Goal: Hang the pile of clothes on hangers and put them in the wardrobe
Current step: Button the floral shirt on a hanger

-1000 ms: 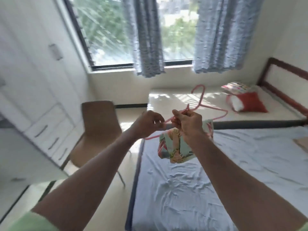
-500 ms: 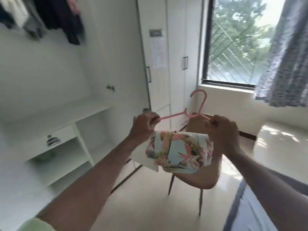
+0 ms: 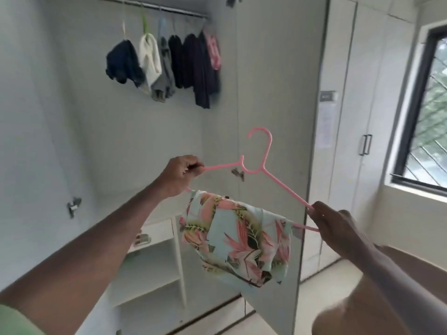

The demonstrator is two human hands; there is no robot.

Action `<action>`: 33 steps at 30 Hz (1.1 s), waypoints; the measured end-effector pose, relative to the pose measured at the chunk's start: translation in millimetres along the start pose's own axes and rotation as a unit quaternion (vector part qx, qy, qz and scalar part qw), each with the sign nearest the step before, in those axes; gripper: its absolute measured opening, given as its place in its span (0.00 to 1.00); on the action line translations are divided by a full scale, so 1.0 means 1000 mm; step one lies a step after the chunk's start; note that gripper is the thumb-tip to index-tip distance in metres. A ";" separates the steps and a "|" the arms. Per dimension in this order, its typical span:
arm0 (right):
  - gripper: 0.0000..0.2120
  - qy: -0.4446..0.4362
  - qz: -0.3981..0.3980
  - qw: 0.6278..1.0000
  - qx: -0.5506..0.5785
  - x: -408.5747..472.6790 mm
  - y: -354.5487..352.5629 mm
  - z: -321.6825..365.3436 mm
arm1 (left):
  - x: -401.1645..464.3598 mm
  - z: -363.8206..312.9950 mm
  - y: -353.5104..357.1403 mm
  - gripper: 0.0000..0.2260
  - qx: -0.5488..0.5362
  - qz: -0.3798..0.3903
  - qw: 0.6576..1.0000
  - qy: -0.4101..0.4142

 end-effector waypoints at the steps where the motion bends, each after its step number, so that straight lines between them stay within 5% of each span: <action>1: 0.22 -0.006 -0.016 1.000 0.007 0.024 0.009 0.003 | 0.013 0.012 -0.011 0.03 0.012 -0.013 1.000 -0.009; 8: 0.21 -0.079 -0.113 0.989 0.056 0.176 0.070 0.049 | 0.066 0.078 -0.093 0.16 0.176 -0.144 0.969 -0.097; 12: 0.24 -0.130 -0.116 0.981 0.083 0.265 0.101 0.096 | 0.079 0.101 -0.135 0.12 0.245 -0.163 0.946 -0.134; 21: 0.19 -0.145 -0.107 0.983 0.043 0.416 0.141 0.231 | 0.099 0.152 -0.236 0.06 0.247 -0.125 0.942 -0.188; 28: 0.19 -0.138 -0.128 0.981 0.047 0.490 0.181 0.327 | 0.146 0.207 -0.316 0.17 0.340 -0.092 0.919 -0.177; 33: 0.20 -0.140 -0.159 0.975 0.065 0.547 0.211 0.394 | 0.188 0.259 -0.374 0.16 0.396 -0.071 0.896 -0.186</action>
Point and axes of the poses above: each hand's wrist, its own x-axis towards the middle knuckle, its own y-axis out of the palm, z = x × y, the point moved 6 cm from there along x, towards the middle knuckle, and after that the axes turned 1 degree about -x, right-handed, at the moved point
